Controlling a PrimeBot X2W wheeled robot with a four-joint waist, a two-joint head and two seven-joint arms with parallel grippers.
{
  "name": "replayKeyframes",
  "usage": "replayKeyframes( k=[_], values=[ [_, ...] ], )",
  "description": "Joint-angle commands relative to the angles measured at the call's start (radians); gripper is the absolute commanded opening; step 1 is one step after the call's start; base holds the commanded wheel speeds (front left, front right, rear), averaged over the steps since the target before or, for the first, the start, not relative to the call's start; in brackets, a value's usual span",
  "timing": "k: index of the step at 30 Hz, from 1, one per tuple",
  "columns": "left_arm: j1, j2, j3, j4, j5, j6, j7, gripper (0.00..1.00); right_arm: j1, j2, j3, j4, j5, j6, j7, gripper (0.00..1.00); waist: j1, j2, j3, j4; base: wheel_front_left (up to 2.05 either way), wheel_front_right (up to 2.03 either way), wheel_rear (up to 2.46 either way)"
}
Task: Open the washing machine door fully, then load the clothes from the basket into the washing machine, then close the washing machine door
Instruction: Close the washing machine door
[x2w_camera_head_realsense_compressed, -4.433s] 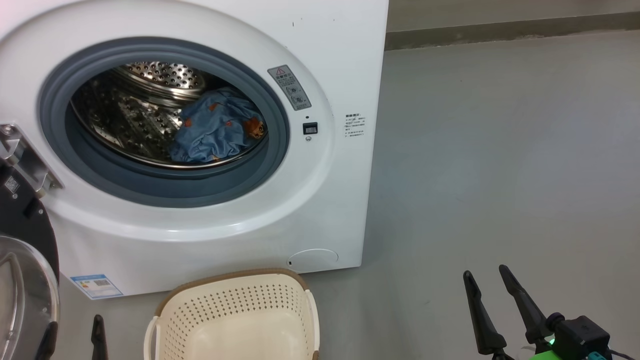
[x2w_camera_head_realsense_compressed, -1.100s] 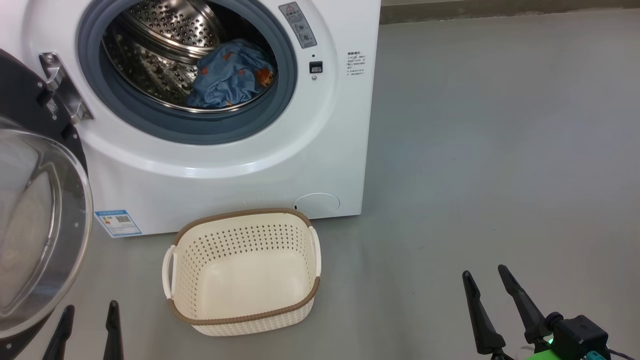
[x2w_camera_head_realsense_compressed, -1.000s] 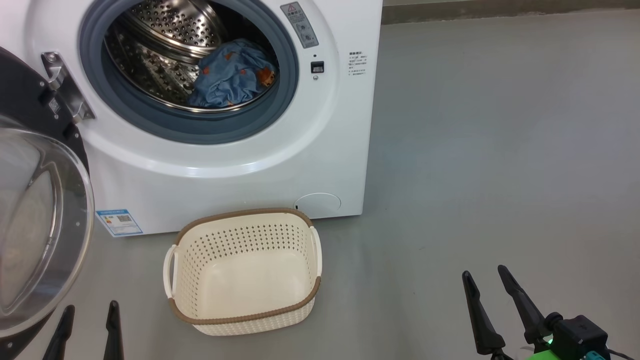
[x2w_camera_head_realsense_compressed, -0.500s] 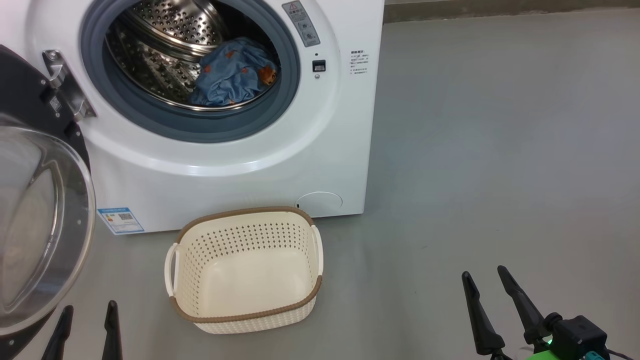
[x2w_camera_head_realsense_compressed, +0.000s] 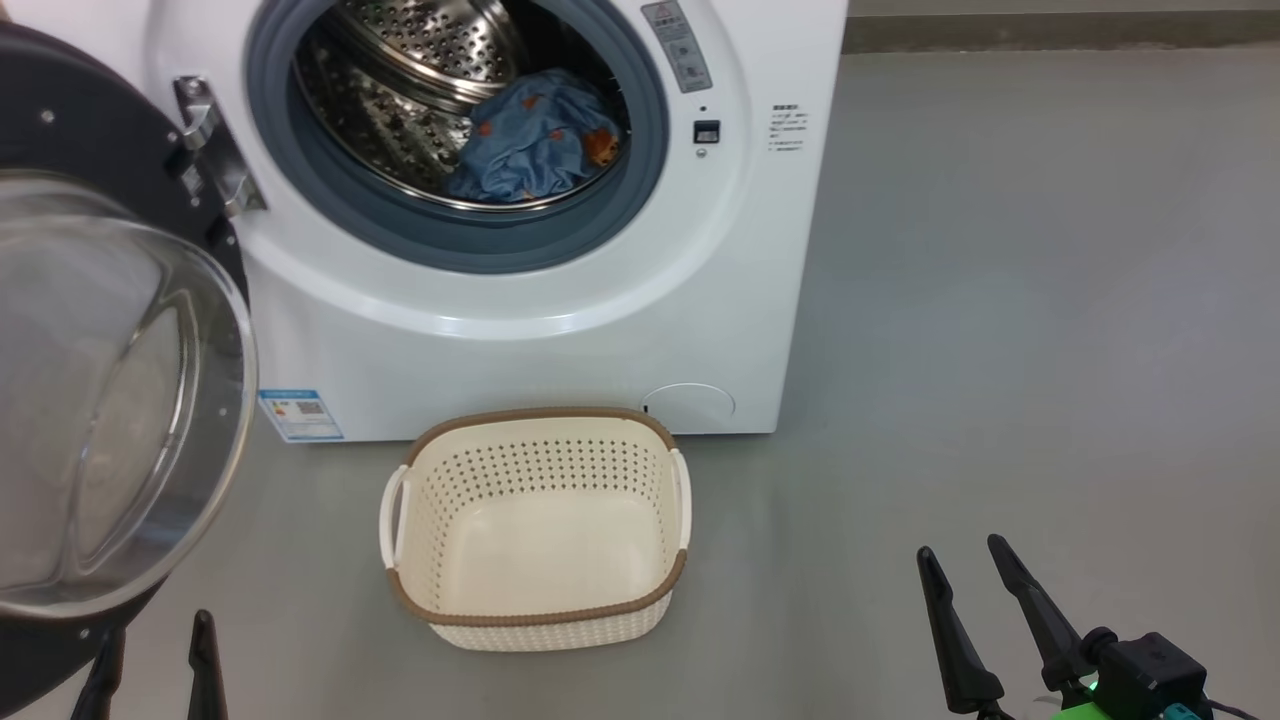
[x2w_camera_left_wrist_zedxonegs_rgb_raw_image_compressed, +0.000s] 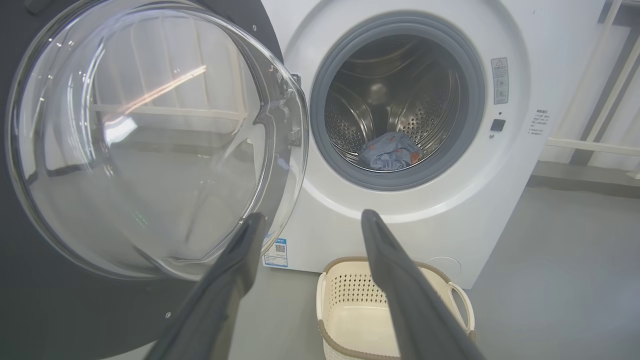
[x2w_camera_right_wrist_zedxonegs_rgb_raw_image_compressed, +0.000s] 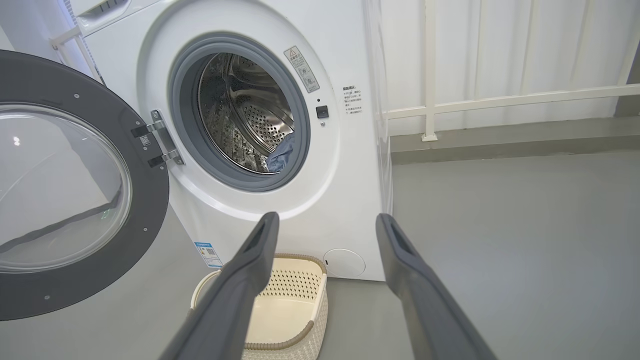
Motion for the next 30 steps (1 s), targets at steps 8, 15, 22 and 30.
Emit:
replayKeyframes(
  k=[8,15,22,30],
  values=[
    [-0.047,0.007,0.048,0.003,-0.018,-0.002,-0.006,1.0,-0.026,-0.005,0.028,-0.018,-0.006,0.002,-0.005,1.0,0.0,0.0,0.01,0.094,0.0,0.0,0.0],
    [-0.06,0.002,0.066,0.016,-0.006,-0.002,-0.006,1.0,-0.038,-0.005,0.034,-0.011,-0.012,0.002,-0.005,1.0,0.0,0.0,0.013,0.171,0.0,0.0,0.0],
    [-0.064,-0.011,0.087,0.028,-0.008,-0.002,-0.006,1.0,-0.046,-0.005,0.035,-0.008,-0.029,0.002,-0.005,1.0,0.0,0.0,0.014,0.251,0.0,0.0,0.0],
    [-0.067,-0.021,0.103,0.04,0.002,-0.002,-0.006,1.0,-0.053,-0.005,0.042,0.004,-0.035,0.002,-0.005,1.0,0.0,0.0,-0.001,0.341,0.0,0.0,0.0]
  ],
)
